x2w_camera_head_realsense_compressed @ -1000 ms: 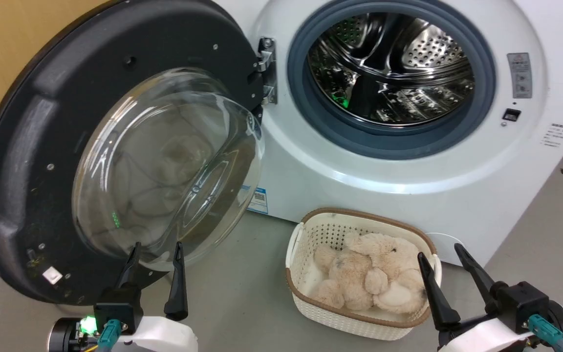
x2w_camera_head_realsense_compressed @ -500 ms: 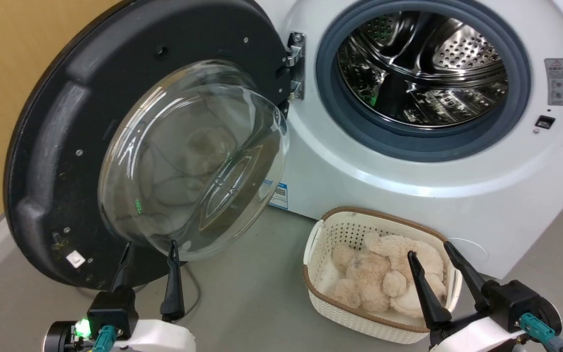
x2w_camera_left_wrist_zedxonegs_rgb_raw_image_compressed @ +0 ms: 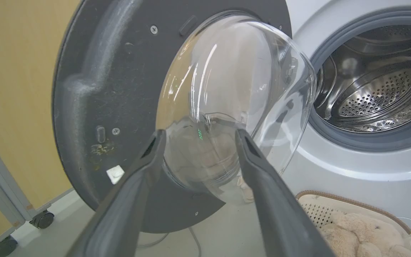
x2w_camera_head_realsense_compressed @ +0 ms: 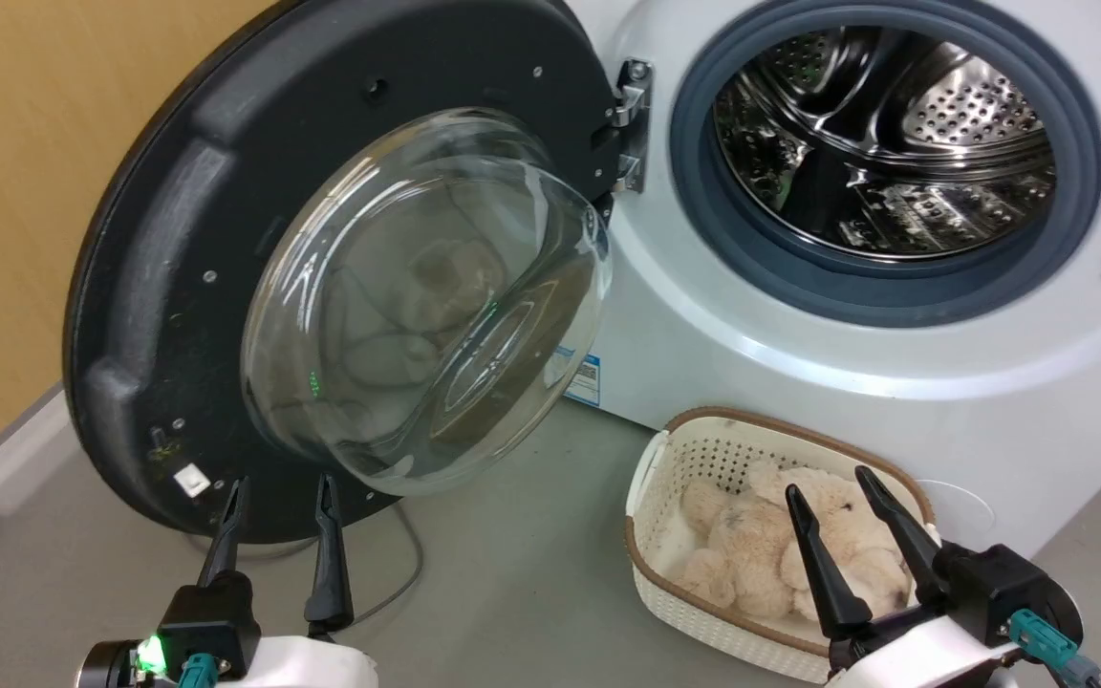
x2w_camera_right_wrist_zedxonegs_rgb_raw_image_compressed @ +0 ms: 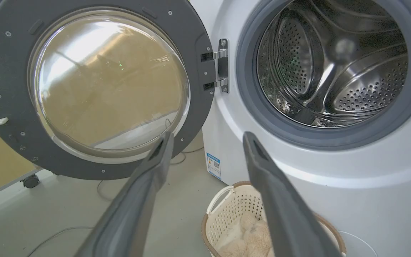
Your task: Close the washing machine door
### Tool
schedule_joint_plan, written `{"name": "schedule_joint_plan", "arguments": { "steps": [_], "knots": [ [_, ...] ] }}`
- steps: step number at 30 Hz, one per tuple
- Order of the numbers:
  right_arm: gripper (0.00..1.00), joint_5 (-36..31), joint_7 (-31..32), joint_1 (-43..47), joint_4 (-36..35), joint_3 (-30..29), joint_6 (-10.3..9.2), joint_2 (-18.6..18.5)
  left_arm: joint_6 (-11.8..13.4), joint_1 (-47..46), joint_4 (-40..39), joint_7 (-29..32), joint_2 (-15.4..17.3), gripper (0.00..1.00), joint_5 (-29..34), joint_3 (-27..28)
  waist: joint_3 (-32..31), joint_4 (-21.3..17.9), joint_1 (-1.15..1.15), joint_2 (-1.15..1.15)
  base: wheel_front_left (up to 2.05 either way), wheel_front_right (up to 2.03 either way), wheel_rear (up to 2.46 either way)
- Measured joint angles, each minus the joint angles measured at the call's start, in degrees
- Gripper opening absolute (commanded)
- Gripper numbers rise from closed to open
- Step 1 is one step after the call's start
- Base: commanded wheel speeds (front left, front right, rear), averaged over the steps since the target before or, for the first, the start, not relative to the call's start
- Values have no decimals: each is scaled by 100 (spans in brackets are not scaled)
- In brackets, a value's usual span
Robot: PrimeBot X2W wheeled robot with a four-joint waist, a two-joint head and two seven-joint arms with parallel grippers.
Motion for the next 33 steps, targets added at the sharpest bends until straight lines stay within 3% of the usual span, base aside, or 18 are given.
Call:
{"name": "schedule_joint_plan", "arguments": {
  "steps": [33],
  "knots": [
    [100,325,-400,-86,198,336,0,-104,263,173,-164,-393,0,100,-133,-21,64,820,0,0,0,0,0]
  ]
}}
